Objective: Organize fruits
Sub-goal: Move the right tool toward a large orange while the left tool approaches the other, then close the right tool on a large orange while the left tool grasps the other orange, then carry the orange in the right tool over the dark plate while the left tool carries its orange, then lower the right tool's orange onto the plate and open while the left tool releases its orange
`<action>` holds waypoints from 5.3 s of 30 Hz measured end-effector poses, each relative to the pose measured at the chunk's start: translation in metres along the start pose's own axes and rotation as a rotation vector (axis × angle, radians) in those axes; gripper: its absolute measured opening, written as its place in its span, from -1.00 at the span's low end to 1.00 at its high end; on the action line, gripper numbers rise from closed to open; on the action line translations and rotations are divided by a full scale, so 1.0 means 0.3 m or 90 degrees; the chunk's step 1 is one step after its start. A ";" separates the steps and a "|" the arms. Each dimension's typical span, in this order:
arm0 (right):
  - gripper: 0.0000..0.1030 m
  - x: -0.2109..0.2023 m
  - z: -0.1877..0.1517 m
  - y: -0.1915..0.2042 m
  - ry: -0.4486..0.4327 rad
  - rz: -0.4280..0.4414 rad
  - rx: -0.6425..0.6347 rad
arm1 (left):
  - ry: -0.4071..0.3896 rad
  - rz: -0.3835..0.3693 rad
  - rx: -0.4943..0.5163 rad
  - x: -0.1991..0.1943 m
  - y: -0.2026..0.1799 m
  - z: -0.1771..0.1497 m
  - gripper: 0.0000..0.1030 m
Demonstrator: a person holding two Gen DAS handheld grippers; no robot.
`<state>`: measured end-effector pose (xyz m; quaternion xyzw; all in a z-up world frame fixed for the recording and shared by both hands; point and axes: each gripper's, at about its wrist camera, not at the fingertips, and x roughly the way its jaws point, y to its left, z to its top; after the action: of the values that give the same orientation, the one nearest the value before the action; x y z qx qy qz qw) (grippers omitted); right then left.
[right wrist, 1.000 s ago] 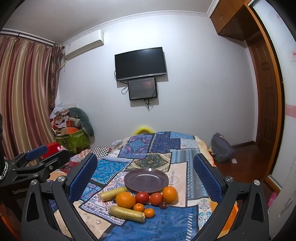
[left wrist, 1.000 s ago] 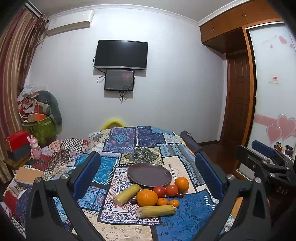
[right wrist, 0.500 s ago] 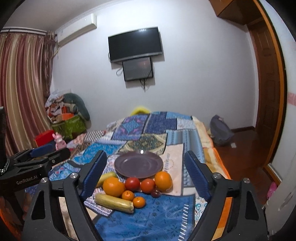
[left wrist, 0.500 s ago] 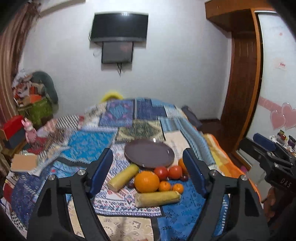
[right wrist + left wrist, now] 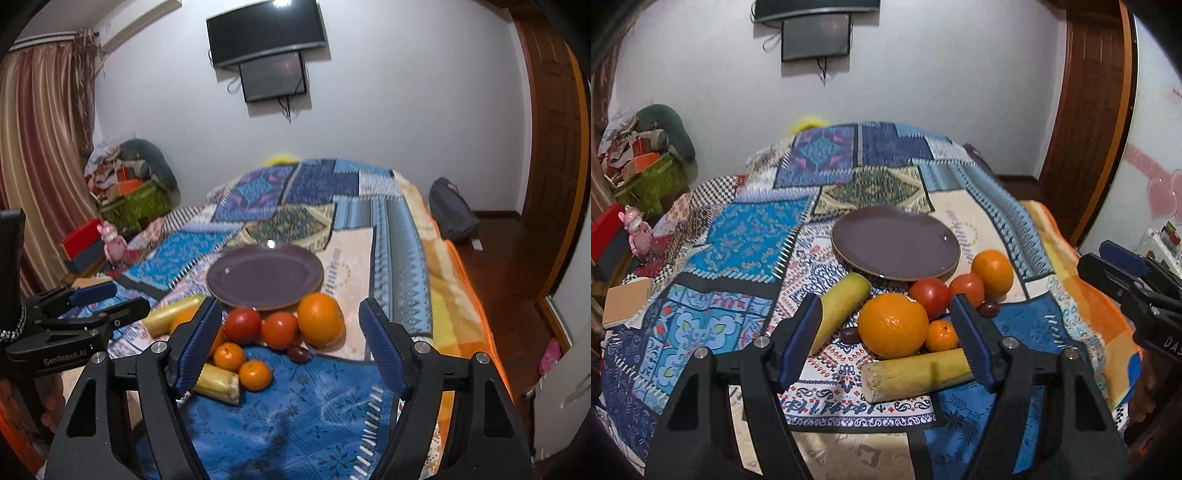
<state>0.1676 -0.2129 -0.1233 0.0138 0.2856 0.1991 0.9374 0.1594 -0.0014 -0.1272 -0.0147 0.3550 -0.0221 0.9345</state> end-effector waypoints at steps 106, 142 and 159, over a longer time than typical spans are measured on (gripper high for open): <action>-0.02 0.487 0.279 0.005 0.129 0.058 -0.014 | -0.001 -0.022 -0.022 0.263 0.124 0.378 0.33; -0.02 0.763 0.171 0.020 0.262 0.071 -0.064 | 0.150 -0.043 -0.010 0.680 0.110 0.315 0.34; 0.02 0.651 0.214 0.025 0.220 0.069 -0.085 | 0.103 -0.031 0.015 0.561 0.096 0.338 0.34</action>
<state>0.3477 -0.1260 -0.1720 -0.0673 0.4273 0.2669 0.8612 0.3534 0.0198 -0.1641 -0.0105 0.4284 -0.0500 0.9022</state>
